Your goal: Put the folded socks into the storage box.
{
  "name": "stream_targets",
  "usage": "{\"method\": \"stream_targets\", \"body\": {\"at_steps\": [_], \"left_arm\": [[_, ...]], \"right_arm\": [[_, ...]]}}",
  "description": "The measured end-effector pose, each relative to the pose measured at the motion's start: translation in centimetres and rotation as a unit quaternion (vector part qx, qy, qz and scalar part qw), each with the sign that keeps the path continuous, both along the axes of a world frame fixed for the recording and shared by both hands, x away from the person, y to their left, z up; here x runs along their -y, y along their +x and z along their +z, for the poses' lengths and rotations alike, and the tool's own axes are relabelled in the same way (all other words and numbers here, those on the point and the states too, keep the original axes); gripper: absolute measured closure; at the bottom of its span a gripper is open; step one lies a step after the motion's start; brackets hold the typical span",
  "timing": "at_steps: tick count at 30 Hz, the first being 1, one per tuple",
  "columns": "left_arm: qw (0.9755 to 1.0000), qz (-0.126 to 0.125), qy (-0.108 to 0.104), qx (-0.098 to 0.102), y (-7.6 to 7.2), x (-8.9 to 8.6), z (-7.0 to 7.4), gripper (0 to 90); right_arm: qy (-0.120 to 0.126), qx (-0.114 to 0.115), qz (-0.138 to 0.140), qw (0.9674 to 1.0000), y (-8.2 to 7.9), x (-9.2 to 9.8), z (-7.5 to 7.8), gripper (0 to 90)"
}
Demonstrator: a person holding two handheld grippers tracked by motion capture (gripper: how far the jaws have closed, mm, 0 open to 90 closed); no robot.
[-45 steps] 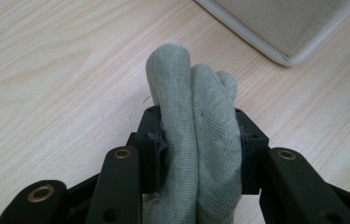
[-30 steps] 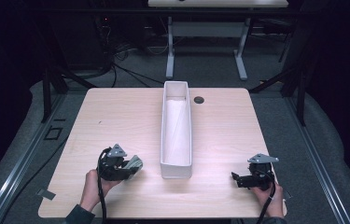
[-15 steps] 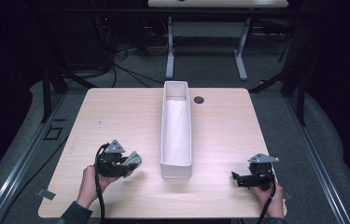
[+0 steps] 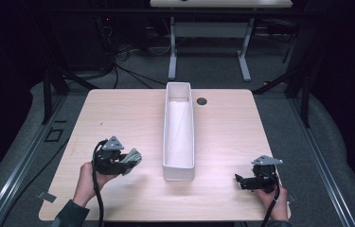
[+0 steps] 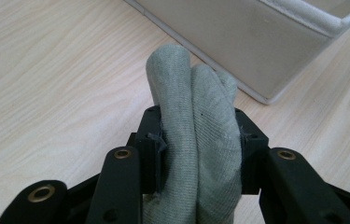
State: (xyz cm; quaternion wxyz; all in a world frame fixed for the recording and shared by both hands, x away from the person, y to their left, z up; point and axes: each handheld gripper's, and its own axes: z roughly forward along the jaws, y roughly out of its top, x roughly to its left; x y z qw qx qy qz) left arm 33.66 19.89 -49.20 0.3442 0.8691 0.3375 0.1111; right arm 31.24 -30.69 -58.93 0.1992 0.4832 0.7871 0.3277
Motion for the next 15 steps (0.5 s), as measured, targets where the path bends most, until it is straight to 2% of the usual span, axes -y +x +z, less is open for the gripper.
{"method": "stream_targets", "body": {"at_steps": [15], "left_arm": [[0.9997,-0.023,-0.006,0.010,0.6,-0.1,1.8,62.5]], "right_arm": [[0.001,-0.001,-0.001,1.0000,0.0,0.0,0.0,0.4]]}}
